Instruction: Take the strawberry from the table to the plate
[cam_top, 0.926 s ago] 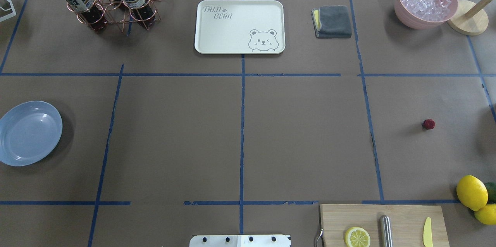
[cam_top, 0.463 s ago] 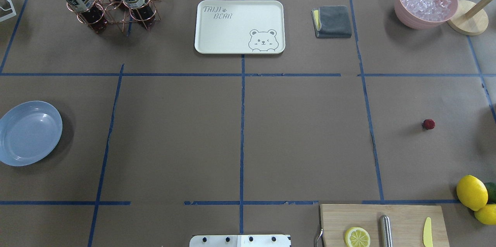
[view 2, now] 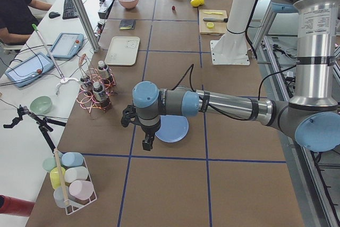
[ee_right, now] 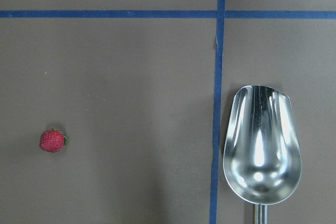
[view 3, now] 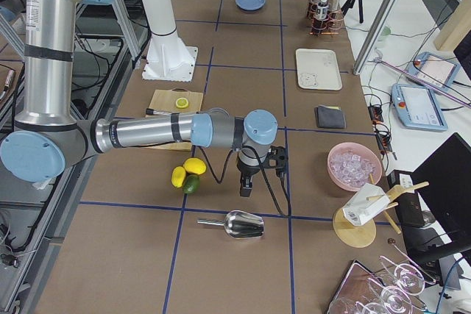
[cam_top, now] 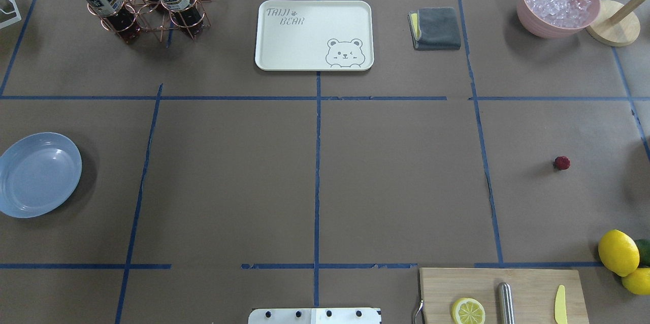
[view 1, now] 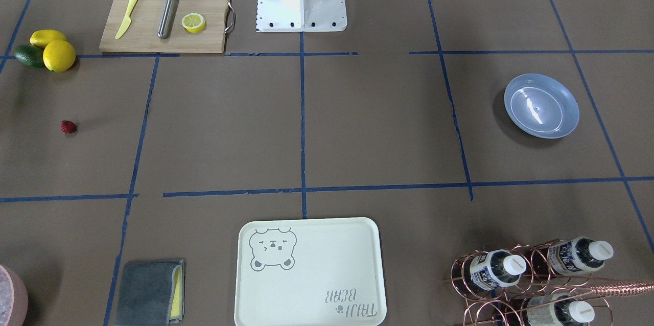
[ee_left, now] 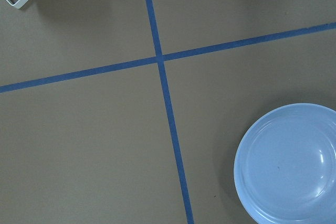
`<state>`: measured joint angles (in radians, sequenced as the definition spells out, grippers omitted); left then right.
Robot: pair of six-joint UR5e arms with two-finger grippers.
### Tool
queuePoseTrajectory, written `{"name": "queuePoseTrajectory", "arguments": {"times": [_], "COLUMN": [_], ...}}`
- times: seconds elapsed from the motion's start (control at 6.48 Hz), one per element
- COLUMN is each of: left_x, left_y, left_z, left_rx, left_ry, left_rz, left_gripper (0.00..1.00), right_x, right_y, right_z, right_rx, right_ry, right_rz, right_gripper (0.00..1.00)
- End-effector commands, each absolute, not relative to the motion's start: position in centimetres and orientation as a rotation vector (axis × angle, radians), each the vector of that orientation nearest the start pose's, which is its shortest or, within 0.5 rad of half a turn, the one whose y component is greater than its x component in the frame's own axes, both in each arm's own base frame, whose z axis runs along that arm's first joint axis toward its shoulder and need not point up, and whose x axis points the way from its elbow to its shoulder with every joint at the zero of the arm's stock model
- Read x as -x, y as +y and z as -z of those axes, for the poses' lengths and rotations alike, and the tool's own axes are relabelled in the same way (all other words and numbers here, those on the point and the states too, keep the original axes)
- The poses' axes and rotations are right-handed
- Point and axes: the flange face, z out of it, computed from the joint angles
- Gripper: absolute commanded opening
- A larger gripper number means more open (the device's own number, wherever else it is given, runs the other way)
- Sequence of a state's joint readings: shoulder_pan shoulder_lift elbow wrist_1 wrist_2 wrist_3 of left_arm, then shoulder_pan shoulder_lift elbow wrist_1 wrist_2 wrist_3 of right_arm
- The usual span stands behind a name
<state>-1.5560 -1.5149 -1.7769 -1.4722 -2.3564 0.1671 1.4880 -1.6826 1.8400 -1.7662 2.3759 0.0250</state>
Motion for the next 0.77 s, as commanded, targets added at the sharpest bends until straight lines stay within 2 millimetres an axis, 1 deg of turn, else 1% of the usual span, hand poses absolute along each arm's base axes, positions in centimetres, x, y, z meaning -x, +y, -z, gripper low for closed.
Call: {"name": "queuePoseTrajectory", "arguments": {"times": [0.0, 0.15, 0.31, 0.46, 0.62], "left_x": [5.4, 4.8, 0.5, -2.4, -4.0], "left_y": [-47.0, -47.1, -47.7, -48.2, -48.4], "left_z": [-58.7, -58.2, -58.5, -60.6, -62.5], "left_rx": [-0.14, -0.16, -0.157, -0.172, -0.162], "left_ry": [0.787, 0.795, 0.81, 0.819, 0.825], "left_rz": [-0.207, -0.233, -0.325, -0.392, -0.394], "left_gripper": [1.0, 1.0, 1.0, 1.0, 1.0], "right_x": [-2.5, -2.5, -2.5, -2.4, -2.4], "right_y": [-44.1, -43.7, -43.7, -43.6, -43.6], "right_z": [-59.6, -60.0, -60.0, -60.0, -60.0], "right_rx": [0.063, 0.069, 0.069, 0.072, 0.071], "right_ry": [-0.803, -0.803, -0.812, -0.819, -0.82], "right_rz": [0.046, 0.046, 0.045, 0.044, 0.044], "right_gripper": [1.0, 1.0, 1.0, 1.0, 1.0]}}
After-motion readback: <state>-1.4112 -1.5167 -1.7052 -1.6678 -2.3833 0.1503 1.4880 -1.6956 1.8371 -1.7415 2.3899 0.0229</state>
